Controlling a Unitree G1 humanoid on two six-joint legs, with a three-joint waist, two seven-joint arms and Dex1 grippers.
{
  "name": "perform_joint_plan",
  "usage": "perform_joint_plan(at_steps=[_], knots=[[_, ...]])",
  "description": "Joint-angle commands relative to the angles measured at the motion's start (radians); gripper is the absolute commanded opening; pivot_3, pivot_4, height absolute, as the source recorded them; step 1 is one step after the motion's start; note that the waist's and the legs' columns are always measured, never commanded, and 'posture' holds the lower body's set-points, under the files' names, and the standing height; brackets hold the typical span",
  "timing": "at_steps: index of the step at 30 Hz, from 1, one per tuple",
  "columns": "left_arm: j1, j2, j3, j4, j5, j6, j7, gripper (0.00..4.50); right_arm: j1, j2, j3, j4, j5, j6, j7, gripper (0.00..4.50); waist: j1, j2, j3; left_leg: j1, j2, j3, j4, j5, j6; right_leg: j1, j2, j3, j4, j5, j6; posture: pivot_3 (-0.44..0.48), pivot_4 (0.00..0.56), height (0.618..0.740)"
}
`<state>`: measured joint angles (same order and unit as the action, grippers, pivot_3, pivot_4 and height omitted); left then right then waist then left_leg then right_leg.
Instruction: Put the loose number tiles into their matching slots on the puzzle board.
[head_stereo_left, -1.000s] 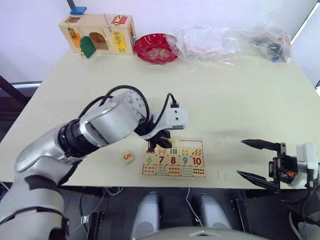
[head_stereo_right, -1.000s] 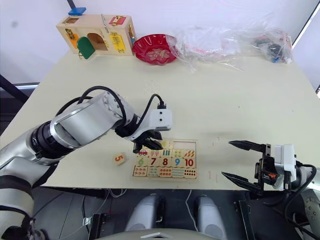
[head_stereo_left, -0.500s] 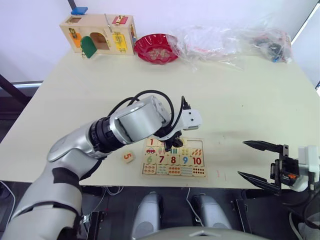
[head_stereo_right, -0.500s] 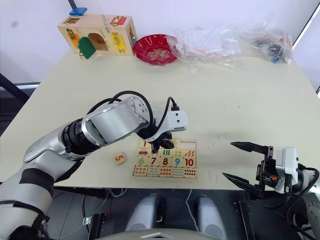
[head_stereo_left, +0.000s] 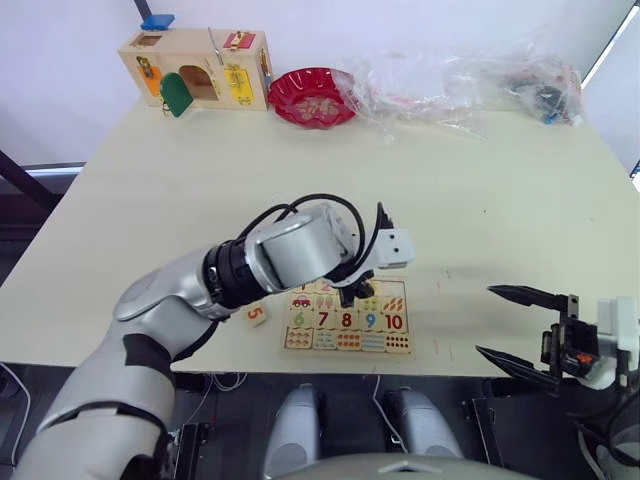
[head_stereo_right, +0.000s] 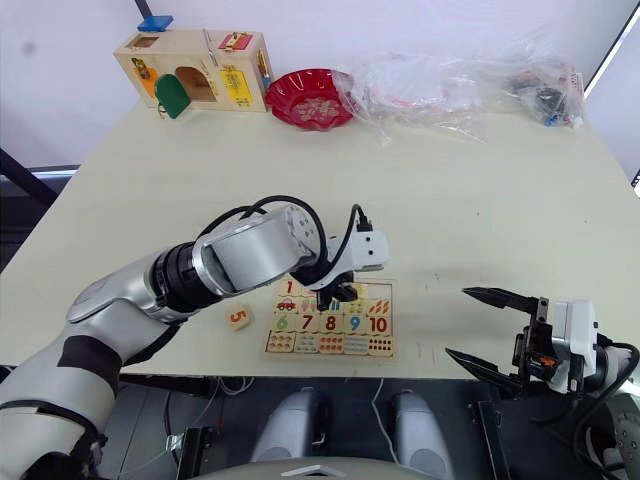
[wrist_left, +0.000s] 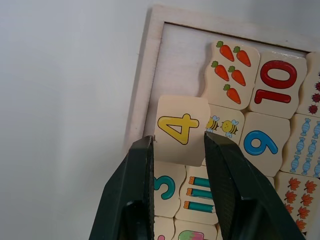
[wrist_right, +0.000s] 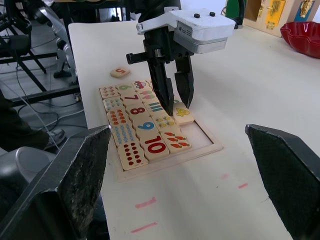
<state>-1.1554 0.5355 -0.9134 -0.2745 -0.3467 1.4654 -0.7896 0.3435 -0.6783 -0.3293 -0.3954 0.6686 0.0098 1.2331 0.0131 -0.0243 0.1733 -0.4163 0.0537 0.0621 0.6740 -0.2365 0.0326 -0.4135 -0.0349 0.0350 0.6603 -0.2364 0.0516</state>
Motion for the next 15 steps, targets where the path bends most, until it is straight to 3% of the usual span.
perform_joint_plan(at_steps=[1, 15], knots=[[-0.006, -0.004, -0.011, 0.001, 0.013, -0.032, 0.009, 0.96, 0.004, 0.005, -0.021, -0.034, 0.006, -0.023, -0.007, 4.50, 0.000, 0.000, 0.000, 0.000, 0.000, 0.000, 0.000, 0.000, 0.000, 0.000, 0.000, 0.000, 0.000, 0.000, 0.000, 0.000, 0.150, 0.740], [-0.005, -0.004, -0.032, 0.000, 0.019, -0.054, 0.021, 0.96, 0.025, 0.011, -0.022, -0.045, 0.007, -0.036, -0.019, 4.50, 0.000, 0.000, 0.000, 0.000, 0.000, 0.000, 0.000, 0.000, 0.000, 0.000, 0.000, 0.000, 0.000, 0.000, 0.000, 0.000, 0.150, 0.740]])
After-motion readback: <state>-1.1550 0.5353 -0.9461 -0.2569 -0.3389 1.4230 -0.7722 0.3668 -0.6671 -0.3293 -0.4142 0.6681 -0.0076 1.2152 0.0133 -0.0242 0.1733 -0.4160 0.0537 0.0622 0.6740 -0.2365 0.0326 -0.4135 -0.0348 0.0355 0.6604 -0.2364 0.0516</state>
